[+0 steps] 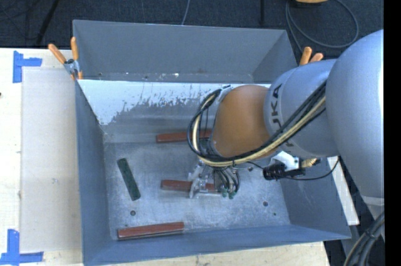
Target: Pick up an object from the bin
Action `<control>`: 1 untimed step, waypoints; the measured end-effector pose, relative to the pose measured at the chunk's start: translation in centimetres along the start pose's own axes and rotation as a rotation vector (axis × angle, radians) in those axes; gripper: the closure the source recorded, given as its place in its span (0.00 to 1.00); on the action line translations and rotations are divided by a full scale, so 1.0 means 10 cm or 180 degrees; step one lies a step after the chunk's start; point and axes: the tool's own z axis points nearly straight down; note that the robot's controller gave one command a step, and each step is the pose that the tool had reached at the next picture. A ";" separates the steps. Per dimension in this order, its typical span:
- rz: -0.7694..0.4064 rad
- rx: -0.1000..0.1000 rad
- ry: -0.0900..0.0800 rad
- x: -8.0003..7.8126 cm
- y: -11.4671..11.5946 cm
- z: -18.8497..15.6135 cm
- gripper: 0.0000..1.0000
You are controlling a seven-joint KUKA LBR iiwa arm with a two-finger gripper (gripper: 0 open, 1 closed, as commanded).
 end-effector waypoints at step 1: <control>0.0001 -0.0001 0.0000 0.00 0.00 0.00 1.00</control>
Offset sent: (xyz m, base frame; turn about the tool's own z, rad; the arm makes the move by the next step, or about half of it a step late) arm 0.0034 0.0058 0.1249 -0.0010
